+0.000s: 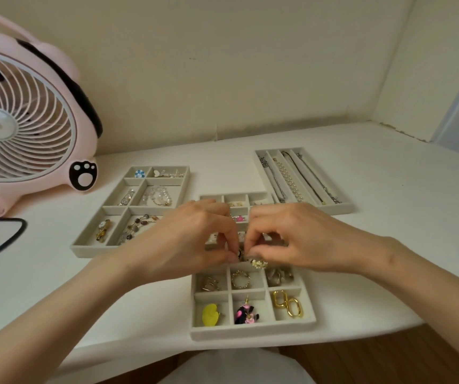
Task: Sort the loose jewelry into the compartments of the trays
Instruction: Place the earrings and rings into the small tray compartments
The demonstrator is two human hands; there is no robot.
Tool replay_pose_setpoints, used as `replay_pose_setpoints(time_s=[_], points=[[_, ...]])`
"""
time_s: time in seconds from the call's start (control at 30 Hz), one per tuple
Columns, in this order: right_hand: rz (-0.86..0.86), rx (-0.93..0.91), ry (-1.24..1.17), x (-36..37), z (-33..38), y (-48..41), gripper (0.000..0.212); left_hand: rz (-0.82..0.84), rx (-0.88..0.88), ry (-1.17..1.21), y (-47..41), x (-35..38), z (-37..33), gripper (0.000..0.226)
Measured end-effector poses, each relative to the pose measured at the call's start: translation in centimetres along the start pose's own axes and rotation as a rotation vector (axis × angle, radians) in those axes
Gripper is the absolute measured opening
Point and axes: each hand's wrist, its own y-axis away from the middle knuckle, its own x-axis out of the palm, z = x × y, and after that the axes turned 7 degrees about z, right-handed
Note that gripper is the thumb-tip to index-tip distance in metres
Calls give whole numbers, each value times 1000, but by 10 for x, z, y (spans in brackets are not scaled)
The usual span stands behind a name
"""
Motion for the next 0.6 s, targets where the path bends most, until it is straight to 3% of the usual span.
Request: replay_pose_setpoints(time_s=[0.3,0.6], points=[[-57,31,-84,-7,-12,12,5,81,203,-295,-10,12,-16,10],[-100,0,-89,2,-16,15,6,101,176,-339,-12,13,-18,10]])
